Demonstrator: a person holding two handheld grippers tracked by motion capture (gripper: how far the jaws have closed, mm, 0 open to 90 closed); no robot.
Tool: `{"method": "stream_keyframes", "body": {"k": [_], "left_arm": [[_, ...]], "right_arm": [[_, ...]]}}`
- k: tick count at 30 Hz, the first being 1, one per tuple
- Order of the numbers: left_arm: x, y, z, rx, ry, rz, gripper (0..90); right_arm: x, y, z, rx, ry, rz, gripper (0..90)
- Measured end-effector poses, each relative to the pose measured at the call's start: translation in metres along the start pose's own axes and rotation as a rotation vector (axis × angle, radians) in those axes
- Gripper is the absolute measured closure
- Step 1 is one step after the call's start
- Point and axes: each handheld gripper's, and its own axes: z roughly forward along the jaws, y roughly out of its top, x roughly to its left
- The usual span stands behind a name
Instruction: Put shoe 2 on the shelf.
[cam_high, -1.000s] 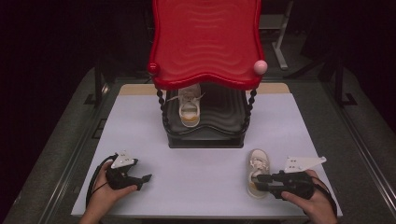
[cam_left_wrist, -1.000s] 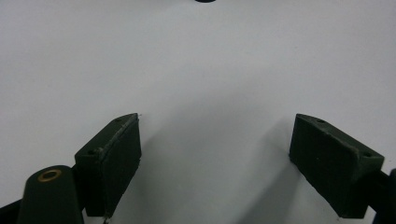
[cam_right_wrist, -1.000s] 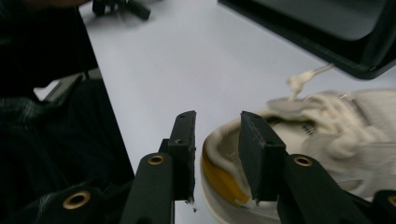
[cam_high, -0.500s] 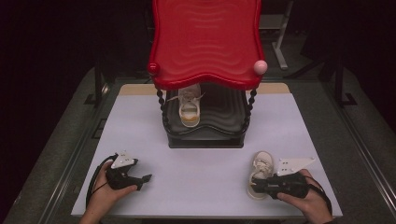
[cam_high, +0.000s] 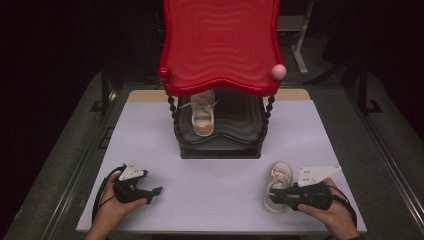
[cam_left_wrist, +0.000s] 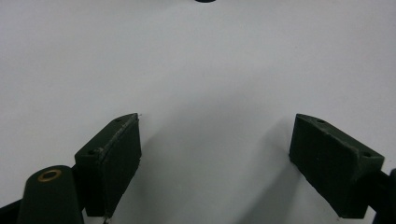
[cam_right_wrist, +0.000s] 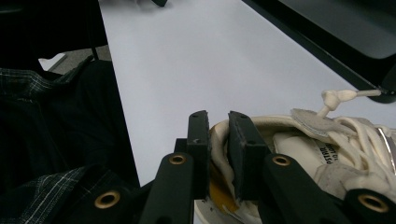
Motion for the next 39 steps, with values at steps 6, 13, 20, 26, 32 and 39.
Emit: {"method": "stream_keyframes", "body": {"k": [6, 13, 20, 26, 32, 39], "left_arm": [[0.000, 0.000, 0.000, 0.001, -0.001, 0.000, 15.6], [0.000, 0.000, 0.000, 0.001, -0.001, 0.000, 15.7], [0.000, 0.000, 0.000, 0.002, -0.001, 0.000, 15.6], [0.000, 0.000, 0.000, 0.002, -0.001, -0.001, 15.6], [0.000, 0.000, 0.000, 0.003, -0.001, -0.001, 15.7], [0.000, 0.000, 0.000, 0.003, -0.001, -0.001, 15.6]], "right_arm": [[0.004, 0.012, -0.004, -0.021, 0.001, -0.035, 79.0], [0.012, 0.030, -0.003, -0.038, 0.019, -0.077, 79.2], [0.022, 0.050, -0.001, -0.054, 0.038, -0.129, 79.4], [0.033, 0.069, -0.001, -0.071, 0.059, -0.177, 79.4], [0.036, 0.089, 0.001, -0.087, 0.067, -0.225, 79.4], [0.028, 0.113, 0.006, -0.093, 0.058, -0.261, 79.5]]}}
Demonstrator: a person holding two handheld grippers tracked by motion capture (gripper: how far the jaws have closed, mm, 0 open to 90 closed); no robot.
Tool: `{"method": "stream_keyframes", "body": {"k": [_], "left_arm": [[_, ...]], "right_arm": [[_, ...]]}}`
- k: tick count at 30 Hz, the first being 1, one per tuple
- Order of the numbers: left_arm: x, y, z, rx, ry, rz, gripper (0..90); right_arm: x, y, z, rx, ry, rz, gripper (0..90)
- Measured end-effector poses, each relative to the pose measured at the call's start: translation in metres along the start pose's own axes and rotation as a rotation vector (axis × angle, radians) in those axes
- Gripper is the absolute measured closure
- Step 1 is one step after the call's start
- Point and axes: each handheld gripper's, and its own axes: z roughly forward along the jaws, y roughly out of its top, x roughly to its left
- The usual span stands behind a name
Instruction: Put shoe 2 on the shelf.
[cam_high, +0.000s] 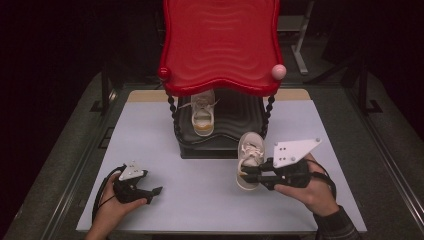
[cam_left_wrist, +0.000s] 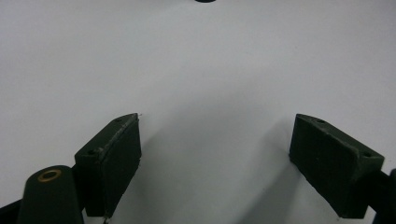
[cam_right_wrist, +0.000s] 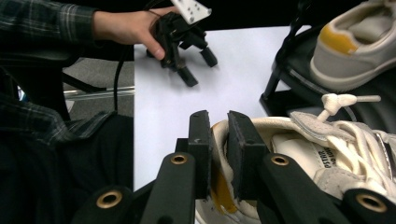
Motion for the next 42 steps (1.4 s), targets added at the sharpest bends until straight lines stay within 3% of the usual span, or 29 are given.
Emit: {"method": "stream_keyframes", "body": {"k": [13, 14, 27, 32, 36, 42], "left_arm": [[0.000, 0.000, 0.000, 0.000, 0.001, 0.003, 15.6], [0.000, 0.000, 0.000, 0.002, 0.000, 0.003, 15.6], [0.000, 0.000, 0.000, 0.000, 0.001, 0.001, 15.6], [0.000, 0.000, 0.000, 0.000, 0.001, 0.001, 15.6], [0.000, 0.000, 0.000, 0.000, 0.002, 0.001, 15.6], [0.000, 0.001, 0.000, 0.005, 0.005, -0.001, 15.7]], "right_arm": [[-0.038, 0.026, 0.019, 0.032, 0.000, -0.034, 79.6], [-0.046, 0.030, 0.024, 0.040, 0.001, -0.037, 79.5], [-0.089, 0.043, 0.044, 0.080, -0.015, -0.048, 79.5], [-0.096, 0.046, 0.048, 0.081, -0.010, -0.045, 79.6], [-0.095, 0.042, 0.054, 0.120, -0.006, -0.046, 79.6], [-0.093, 0.034, 0.059, 0.129, -0.011, -0.050, 79.0]]}}
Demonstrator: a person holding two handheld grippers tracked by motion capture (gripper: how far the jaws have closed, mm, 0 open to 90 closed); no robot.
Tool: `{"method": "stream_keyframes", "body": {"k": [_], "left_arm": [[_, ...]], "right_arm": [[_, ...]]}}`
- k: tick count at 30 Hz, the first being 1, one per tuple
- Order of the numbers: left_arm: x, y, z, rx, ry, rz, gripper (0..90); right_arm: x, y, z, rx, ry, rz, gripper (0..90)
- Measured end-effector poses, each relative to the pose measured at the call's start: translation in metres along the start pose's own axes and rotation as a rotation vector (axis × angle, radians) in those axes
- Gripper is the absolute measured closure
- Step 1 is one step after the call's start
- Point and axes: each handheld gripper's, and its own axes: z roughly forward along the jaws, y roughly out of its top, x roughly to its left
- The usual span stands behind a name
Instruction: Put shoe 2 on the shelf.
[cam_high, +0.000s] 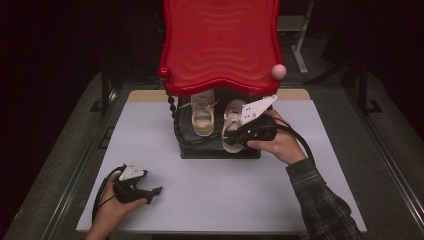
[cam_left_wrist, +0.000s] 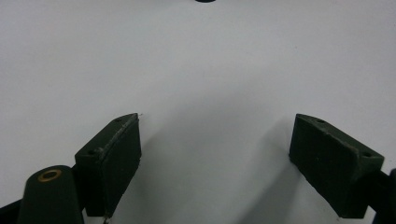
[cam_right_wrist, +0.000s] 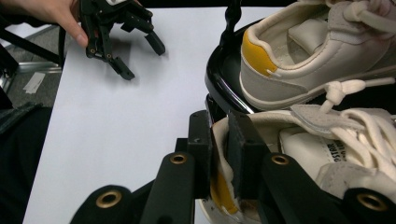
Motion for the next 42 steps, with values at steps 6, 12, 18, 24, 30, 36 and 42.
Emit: {"method": "stream_keyframes", "body": {"k": [6, 12, 18, 24, 30, 36, 42], "left_arm": [[-0.006, 0.012, -0.004, -0.037, -0.033, -0.024, 22.9], [-0.031, 0.054, -0.004, -0.144, -0.129, 0.031, 30.8], [-0.063, 0.110, 0.013, -0.236, -0.207, 0.122, 36.1], [-0.076, 0.139, 0.029, -0.258, -0.210, 0.171, 40.4], [-0.082, 0.159, 0.047, -0.270, -0.211, 0.202, 42.7], [-0.087, 0.168, 0.056, -0.287, -0.209, 0.206, 44.0], [-0.090, 0.172, 0.061, -0.306, -0.220, 0.203, 46.6]], "right_arm": [[0.002, -0.001, -0.005, -0.029, -0.028, 0.011, 69.6], [0.009, -0.003, -0.030, -0.081, -0.051, 0.047, 61.6], [0.017, -0.018, -0.039, -0.103, -0.089, 0.090, 59.0], [0.019, -0.044, -0.039, -0.106, -0.118, 0.157, 56.6], [0.020, -0.060, -0.031, -0.111, -0.138, 0.192, 57.4], [0.022, -0.065, -0.019, -0.075, -0.159, 0.202, 57.7], [0.027, -0.068, -0.009, -0.058, -0.182, 0.205, 57.7]]}}
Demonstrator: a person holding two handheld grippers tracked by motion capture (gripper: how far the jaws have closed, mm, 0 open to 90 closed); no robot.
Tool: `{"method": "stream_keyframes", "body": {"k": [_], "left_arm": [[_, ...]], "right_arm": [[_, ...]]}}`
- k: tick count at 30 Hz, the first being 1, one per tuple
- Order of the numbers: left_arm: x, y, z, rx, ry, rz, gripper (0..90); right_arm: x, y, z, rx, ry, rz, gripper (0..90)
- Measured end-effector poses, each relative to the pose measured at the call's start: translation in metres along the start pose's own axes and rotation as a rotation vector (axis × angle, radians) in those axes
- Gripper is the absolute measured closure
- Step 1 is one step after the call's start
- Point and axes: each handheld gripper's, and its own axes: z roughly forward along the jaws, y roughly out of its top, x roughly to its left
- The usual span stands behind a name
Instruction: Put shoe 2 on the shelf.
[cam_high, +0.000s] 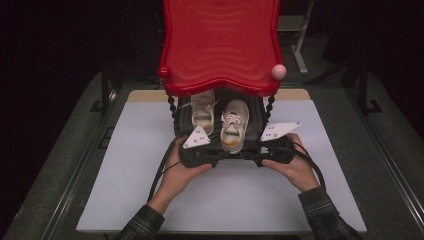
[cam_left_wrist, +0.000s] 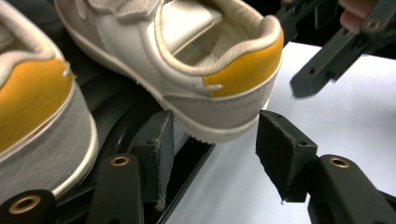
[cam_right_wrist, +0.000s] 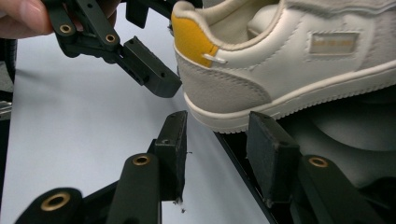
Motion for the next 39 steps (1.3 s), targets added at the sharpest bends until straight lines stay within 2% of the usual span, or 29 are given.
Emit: {"method": "stream_keyframes", "body": {"k": [10, 12, 22, 27, 33, 39], "left_arm": [[-0.002, 0.008, 0.004, -0.017, 0.020, 0.010, 46.5], [0.000, 0.012, 0.006, -0.027, 0.023, 0.016, 47.4], [0.005, 0.019, 0.014, -0.028, 0.061, 0.021, 49.1], [0.006, 0.021, 0.015, -0.042, 0.071, 0.008, 56.5], [0.004, 0.025, 0.019, -0.038, 0.109, -0.001, 59.5], [-0.001, 0.033, 0.028, 0.001, 0.190, 0.019, 61.4]], "right_arm": [[-0.004, 0.001, -0.002, -0.025, -0.048, 0.006, 63.3], [-0.006, 0.001, -0.003, -0.029, -0.081, 0.009, 64.6], [-0.017, 0.004, -0.001, -0.045, -0.130, 0.032, 64.4], [-0.019, 0.005, -0.002, -0.043, -0.160, 0.033, 66.1], [-0.021, 0.005, -0.002, -0.045, -0.191, 0.050, 71.6], [-0.023, 0.006, 0.000, -0.044, -0.238, 0.077, 77.7]]}}
